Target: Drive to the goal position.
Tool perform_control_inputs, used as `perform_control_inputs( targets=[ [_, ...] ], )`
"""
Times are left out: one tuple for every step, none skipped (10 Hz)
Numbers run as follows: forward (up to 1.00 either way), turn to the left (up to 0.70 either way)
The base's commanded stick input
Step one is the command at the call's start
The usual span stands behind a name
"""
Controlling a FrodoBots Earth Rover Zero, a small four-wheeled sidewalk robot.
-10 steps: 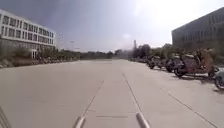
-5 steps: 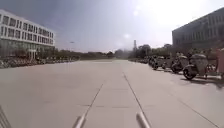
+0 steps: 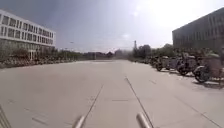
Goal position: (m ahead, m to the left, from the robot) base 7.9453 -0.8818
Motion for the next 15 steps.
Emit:
perform_control_inputs(
  targets=[
    [1.00,0.00],
    [1.00,0.00],
    [1.00,0.00],
    [1.00,0.00],
    [1.00,0.00],
    [1.00,0.00],
    [1.00,0.00],
    [1.00,0.00],
    [1.00,0.00],
    [1.00,0.00],
    [1.00,0.00],
    [1.00,0.00],
    [1.00,0.00],
    [1.00,0.00],
    [1.00,0.00]
  ],
)
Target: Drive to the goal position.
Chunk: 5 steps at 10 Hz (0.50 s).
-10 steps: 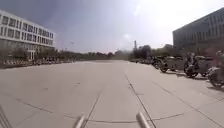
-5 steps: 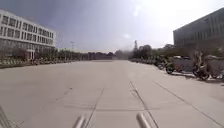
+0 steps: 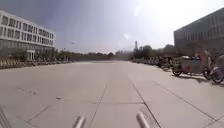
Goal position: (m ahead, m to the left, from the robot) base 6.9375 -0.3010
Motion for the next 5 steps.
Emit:
perform_control_inputs(
  targets=[
    [1.00,0.00],
    [1.00,0.00],
    [1.00,0.00],
    [1.00,-0.34],
    [1.00,-0.24]
  ],
)
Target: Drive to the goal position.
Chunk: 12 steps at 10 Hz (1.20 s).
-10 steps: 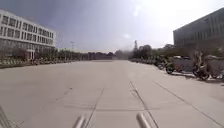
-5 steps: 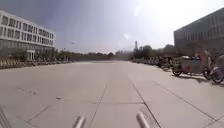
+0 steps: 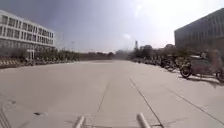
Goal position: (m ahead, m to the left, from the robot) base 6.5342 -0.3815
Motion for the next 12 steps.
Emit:
perform_control_inputs(
  targets=[
    [1.00,-0.07],
    [1.00,0.00],
    [1.00,0.00],
    [1.00,0.00],
    [1.00,0.00],
    [1.00,0.00],
    [1.00,0.00],
    [1.00,0.00],
    [1.00,0.00],
    [1.00,0.00],
    [1.00,0.00],
    [1.00,0.00]
  ],
)
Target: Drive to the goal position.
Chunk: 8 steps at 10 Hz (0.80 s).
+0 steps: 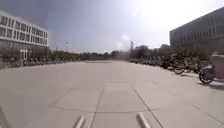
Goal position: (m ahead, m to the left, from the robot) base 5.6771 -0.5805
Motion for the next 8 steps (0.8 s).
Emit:
perform_control_inputs(
  targets=[
    [1.00,0.00],
    [1.00,0.00],
    [1.00,0.00],
    [1.00,0.00],
    [1.00,0.00],
    [1.00,0.00],
    [1.00,0.00],
    [1.00,0.00]
  ],
)
